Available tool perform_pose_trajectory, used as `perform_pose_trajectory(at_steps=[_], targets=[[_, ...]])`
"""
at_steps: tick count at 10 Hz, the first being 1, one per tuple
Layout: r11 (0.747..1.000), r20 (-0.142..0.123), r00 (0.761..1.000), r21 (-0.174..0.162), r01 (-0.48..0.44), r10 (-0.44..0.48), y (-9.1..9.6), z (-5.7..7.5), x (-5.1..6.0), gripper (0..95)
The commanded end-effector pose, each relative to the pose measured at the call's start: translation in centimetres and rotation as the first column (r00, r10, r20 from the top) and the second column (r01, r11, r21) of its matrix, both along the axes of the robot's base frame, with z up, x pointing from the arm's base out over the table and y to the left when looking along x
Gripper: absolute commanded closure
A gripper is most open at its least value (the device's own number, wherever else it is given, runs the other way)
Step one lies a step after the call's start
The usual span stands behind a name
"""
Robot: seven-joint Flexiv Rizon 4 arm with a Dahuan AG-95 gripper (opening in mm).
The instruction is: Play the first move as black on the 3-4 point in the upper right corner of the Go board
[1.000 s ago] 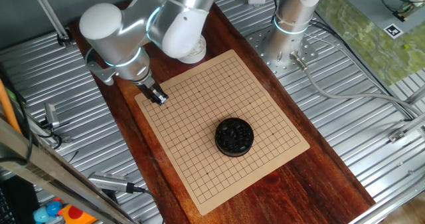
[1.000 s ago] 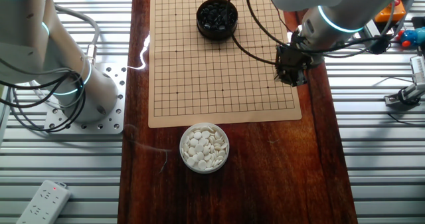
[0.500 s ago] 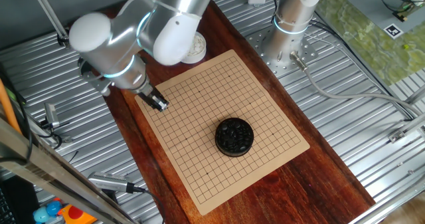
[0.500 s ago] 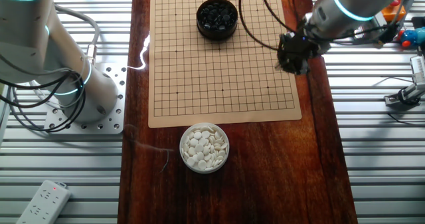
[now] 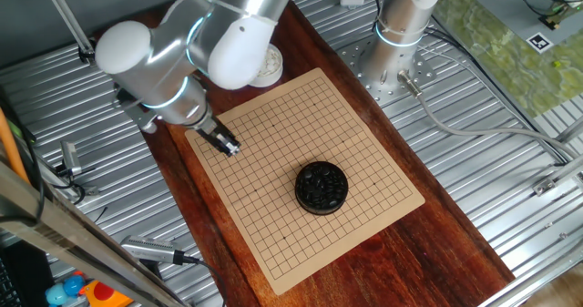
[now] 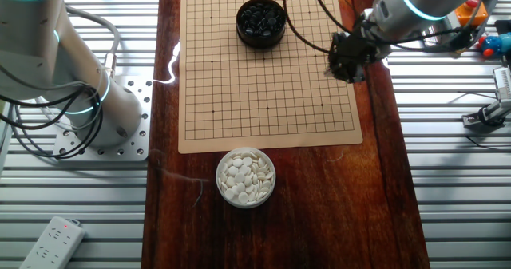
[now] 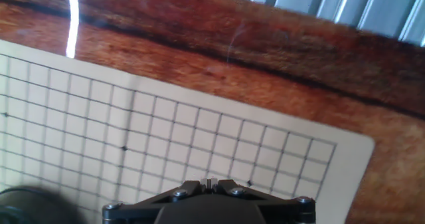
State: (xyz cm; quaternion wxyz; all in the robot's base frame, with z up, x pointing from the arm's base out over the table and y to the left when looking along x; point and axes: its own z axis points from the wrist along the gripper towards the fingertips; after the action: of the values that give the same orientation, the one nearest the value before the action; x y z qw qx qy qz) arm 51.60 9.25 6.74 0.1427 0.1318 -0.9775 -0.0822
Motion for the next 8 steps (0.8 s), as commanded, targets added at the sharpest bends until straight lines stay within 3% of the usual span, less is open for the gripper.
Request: perform_pose_trajectory(at_steps=[1, 5, 8], targets=[[1.000, -0.003, 1.000, 0.000, 0.008, -0.008, 0.5, 0.0, -1.2, 95.0], [0.999, -0.041, 0.998, -0.002, 0.045, -0.045, 2.5, 0.3, -3.5, 95.0], [0.998, -0.052, 0.996, 0.000, 0.071, -0.071, 3.5, 0.3, -4.9, 95.0]])
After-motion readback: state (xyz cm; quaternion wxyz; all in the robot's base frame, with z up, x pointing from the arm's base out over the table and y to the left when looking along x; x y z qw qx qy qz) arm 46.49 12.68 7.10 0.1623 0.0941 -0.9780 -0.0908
